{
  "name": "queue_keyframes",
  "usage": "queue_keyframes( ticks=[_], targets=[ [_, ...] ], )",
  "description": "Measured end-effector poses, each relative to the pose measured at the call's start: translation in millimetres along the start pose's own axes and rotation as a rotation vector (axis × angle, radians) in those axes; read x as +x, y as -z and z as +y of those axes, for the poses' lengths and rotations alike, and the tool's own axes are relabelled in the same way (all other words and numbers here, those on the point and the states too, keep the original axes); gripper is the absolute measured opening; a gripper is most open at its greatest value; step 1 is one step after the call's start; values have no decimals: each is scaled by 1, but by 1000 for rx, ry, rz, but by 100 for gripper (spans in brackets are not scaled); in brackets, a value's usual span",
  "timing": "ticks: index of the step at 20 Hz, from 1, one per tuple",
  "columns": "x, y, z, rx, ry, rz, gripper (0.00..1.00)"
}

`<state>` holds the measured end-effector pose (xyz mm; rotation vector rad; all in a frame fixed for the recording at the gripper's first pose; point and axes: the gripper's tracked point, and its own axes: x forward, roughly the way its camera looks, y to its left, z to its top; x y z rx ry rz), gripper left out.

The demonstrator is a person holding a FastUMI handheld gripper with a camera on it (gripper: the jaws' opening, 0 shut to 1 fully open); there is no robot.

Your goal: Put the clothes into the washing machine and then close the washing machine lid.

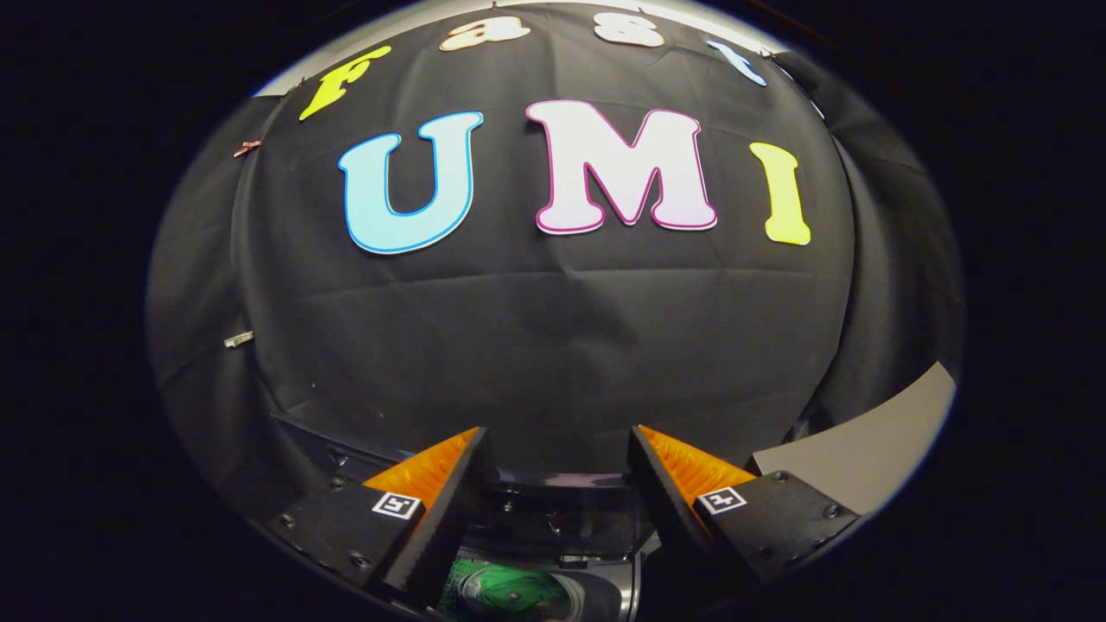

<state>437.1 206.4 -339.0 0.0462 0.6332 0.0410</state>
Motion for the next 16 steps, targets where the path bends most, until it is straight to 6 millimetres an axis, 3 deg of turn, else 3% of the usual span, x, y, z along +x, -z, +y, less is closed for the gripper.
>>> queue_keyframes(
  ticks=[6, 10, 16],
  targets=[
    [-25, 10, 3, 9, 14, 53, 100],
    [-57, 25, 4, -2, 20, 74, 100],
    [-97, 62, 8, -3, 26, 185, 100]
  ],
)
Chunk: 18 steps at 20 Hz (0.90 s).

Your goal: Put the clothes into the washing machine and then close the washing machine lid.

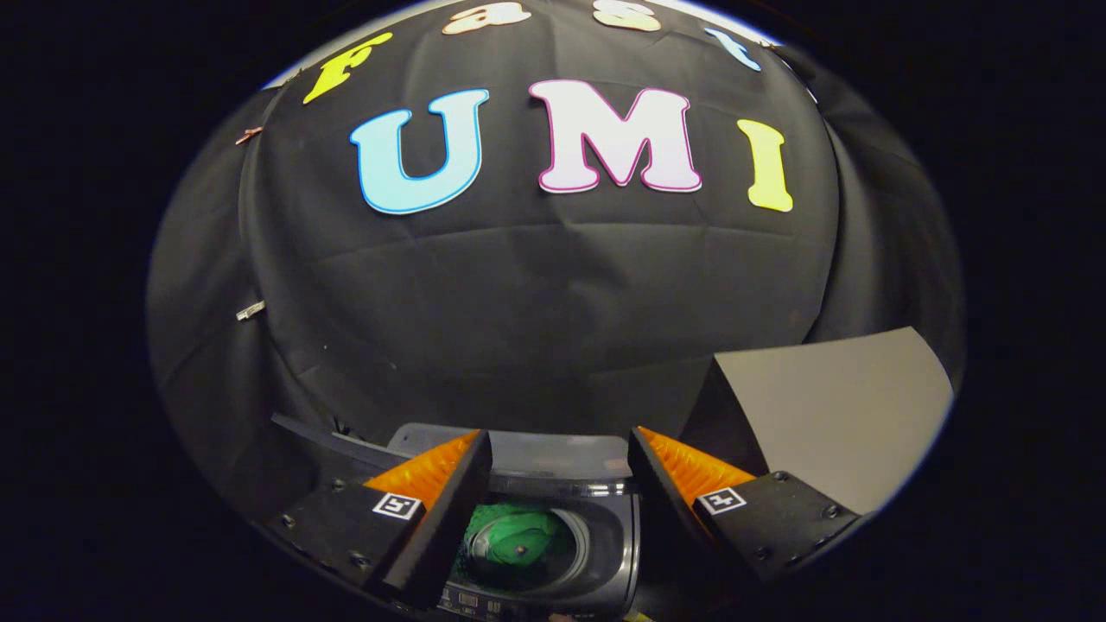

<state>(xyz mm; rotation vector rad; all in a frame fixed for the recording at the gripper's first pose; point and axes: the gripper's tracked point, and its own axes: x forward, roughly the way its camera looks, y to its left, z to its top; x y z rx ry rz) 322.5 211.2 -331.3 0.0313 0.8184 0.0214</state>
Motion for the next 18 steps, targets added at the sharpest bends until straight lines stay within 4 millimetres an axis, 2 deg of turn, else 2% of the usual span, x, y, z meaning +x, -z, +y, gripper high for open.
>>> queue_keyframes(
  ticks=[7, 12, 18],
  targets=[
    [-15, 55, -4, -58, 7, 94, 100],
    [-32, 53, -1, -63, -13, 66, 100],
    [-66, 37, 6, -86, -51, 0, 100]
  ],
)
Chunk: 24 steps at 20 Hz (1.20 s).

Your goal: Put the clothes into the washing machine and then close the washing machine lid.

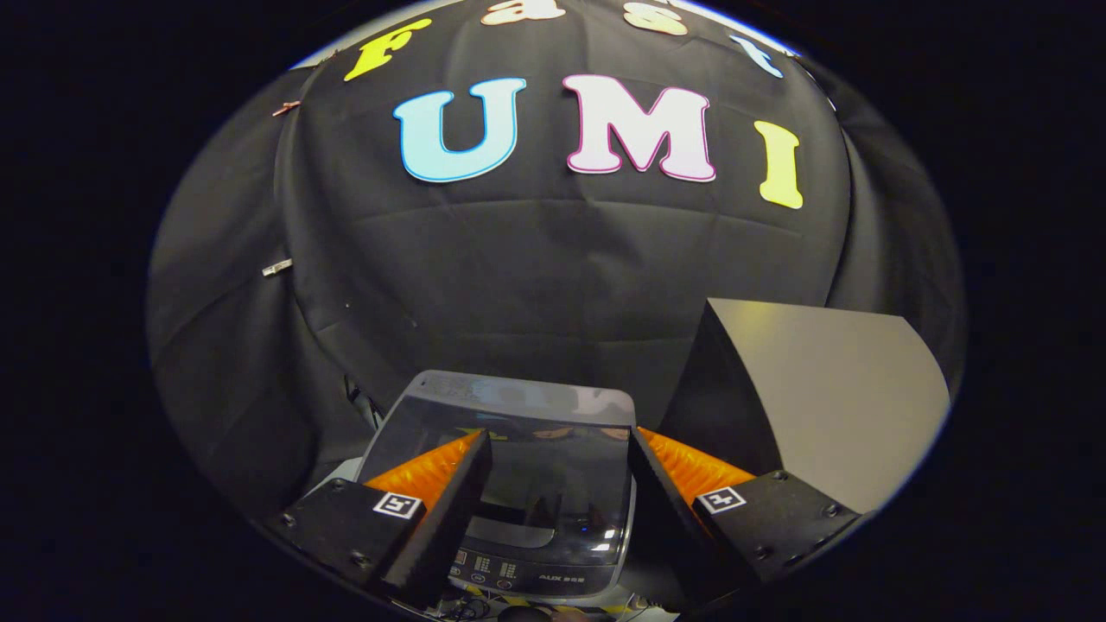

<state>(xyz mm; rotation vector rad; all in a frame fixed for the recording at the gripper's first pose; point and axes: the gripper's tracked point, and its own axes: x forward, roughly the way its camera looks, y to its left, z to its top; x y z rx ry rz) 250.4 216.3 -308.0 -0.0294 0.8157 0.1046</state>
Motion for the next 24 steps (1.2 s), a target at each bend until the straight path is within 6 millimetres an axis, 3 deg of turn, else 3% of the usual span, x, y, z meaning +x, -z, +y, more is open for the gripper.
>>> queue_keyframes(
  ticks=[4, 12, 20, 24],
  targets=[
    [-42, -25, 1, -8, -28, -98, 99],
    [-159, -77, -20, -25, -50, -368, 99],
    [-271, -95, -72, -10, -40, -564, 99],
    [-319, -86, -106, -1, -23, -624, 98]
  ],
)
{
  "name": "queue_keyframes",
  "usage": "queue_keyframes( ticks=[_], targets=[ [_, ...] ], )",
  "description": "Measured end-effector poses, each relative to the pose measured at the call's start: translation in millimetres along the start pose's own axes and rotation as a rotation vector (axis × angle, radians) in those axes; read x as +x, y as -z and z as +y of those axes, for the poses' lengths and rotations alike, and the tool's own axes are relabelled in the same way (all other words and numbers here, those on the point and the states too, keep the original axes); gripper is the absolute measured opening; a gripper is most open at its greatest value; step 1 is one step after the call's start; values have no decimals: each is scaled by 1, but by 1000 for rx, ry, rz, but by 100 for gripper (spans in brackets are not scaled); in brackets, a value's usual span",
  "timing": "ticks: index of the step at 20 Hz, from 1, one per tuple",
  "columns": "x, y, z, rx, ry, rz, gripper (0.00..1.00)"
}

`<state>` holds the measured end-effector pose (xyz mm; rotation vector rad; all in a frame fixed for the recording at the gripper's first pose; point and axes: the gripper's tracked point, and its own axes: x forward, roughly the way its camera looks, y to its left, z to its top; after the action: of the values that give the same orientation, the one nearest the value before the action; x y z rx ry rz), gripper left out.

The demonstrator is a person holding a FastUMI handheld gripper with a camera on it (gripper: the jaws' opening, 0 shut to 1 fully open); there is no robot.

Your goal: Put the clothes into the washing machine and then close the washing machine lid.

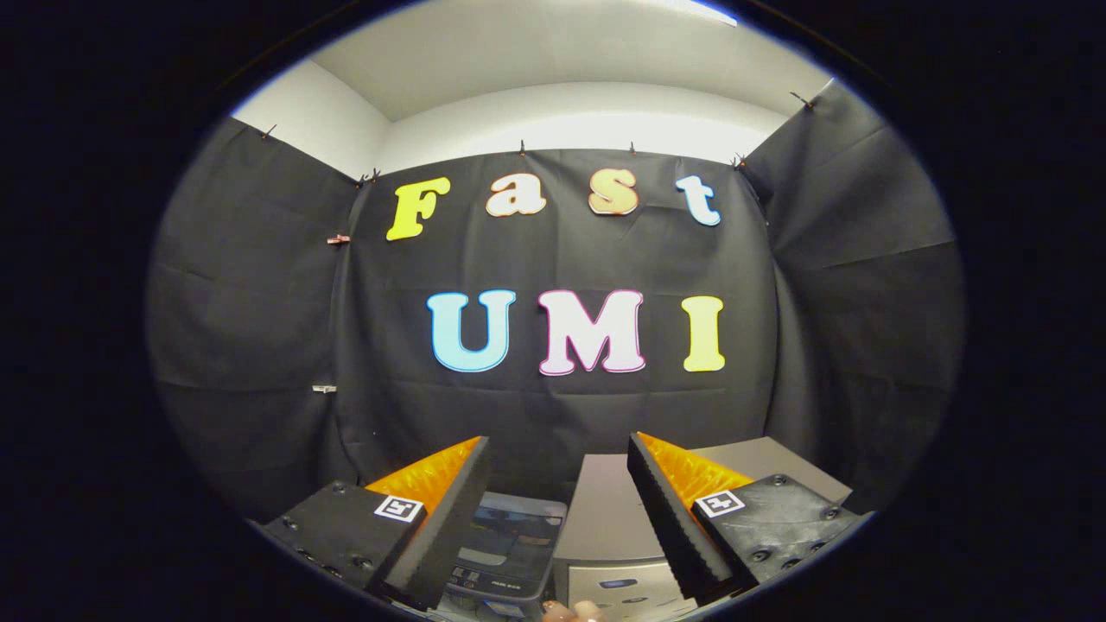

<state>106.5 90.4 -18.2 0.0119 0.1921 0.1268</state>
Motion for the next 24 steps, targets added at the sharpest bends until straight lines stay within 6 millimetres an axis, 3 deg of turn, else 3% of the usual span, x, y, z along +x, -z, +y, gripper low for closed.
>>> queue_keyframes(
  ticks=[6, 11, 18, 24],
  targets=[
    [-63, -20, -39, 17, 22, -75, 98],
    [-102, -18, -54, 16, 21, -66, 98],
    [-132, -12, -76, 45, 70, -92, 98],
    [-137, -11, -66, 2, 58, -104, 98]
  ],
)
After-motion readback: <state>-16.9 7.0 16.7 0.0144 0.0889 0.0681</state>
